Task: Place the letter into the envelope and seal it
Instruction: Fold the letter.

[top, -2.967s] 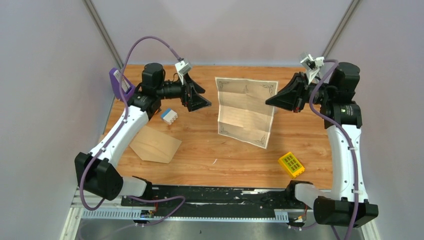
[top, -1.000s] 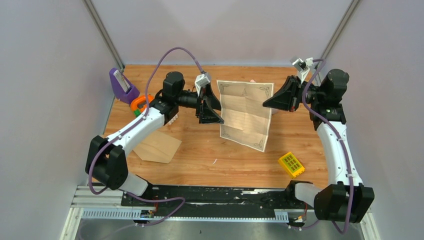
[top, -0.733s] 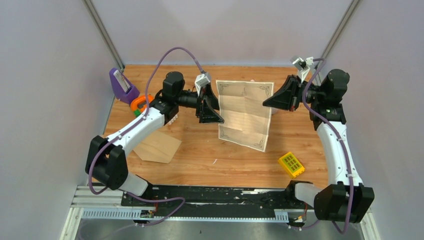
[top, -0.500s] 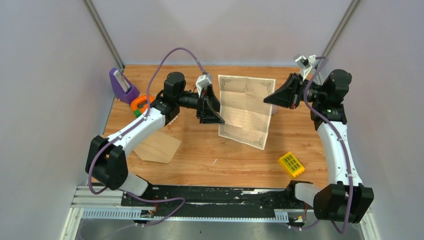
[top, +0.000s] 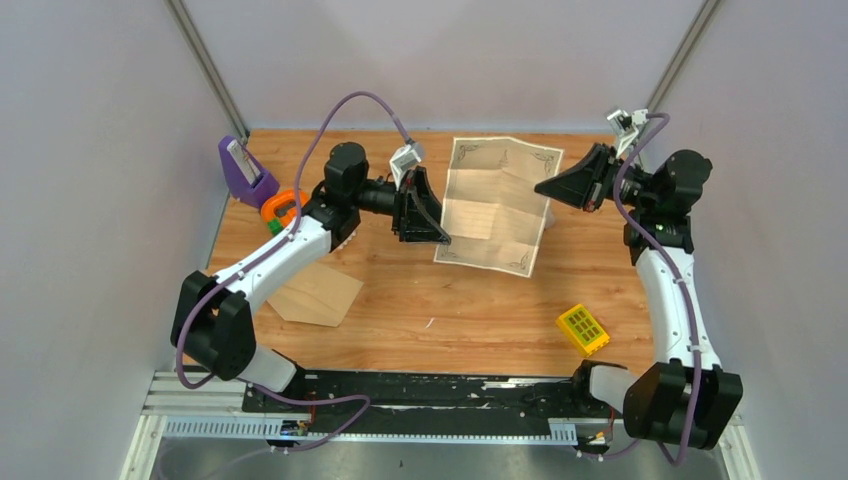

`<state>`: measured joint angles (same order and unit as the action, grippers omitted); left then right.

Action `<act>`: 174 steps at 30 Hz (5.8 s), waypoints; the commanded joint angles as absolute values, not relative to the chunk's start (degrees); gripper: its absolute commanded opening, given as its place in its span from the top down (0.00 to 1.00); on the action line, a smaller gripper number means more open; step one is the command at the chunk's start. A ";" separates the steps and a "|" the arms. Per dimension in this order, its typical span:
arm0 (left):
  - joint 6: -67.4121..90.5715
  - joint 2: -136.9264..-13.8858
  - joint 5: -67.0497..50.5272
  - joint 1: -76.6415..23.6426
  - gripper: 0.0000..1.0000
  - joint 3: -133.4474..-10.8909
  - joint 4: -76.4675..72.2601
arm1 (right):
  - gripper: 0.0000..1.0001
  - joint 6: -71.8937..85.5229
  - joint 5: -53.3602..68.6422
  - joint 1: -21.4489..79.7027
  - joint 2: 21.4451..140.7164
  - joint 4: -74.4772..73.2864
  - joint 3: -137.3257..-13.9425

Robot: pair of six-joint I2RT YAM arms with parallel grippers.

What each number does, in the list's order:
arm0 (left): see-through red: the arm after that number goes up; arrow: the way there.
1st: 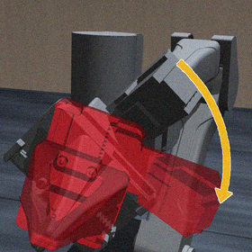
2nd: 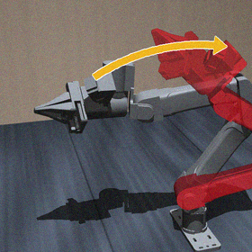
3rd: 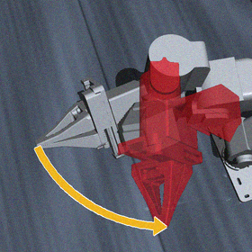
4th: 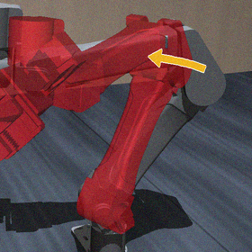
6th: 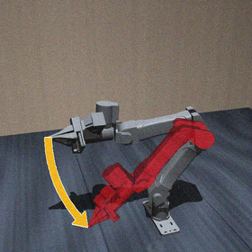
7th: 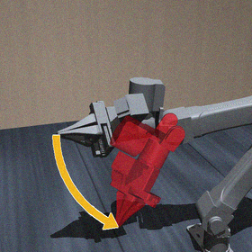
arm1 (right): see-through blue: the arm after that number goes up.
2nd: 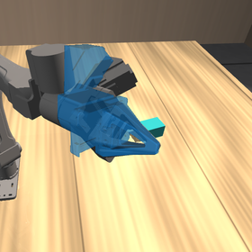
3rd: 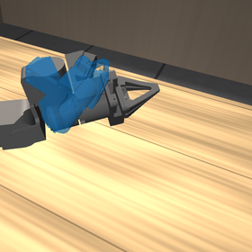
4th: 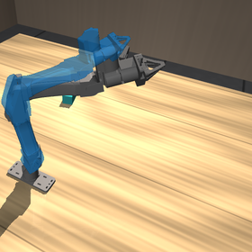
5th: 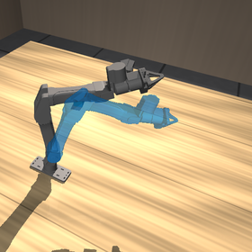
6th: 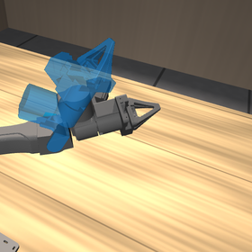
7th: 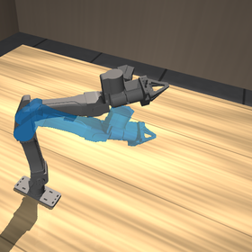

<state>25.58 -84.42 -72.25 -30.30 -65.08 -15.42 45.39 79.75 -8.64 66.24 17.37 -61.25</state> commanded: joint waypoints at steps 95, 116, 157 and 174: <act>6.16 -79.57 -68.50 -28.28 1.00 -68.47 6.49 | 0.07 -5.70 77.64 9.90 71.65 -20.12 -70.11; 2.29 -80.19 -66.66 -28.43 1.00 -68.73 10.57 | 0.46 -19.56 64.87 18.18 71.00 -30.74 -69.61; -13.07 -87.66 -61.61 -32.94 0.00 -90.42 36.27 | 1.00 -23.88 68.22 19.43 69.40 -40.30 -65.54; -18.50 -96.83 -54.53 -43.42 0.55 -97.32 42.89 | 1.00 -25.44 66.95 19.46 68.34 -41.05 -64.51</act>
<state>-15.90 -98.56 -56.38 -43.13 -95.39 41.56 -24.12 65.91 19.38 69.49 -41.34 -64.51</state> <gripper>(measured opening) 0.507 0.010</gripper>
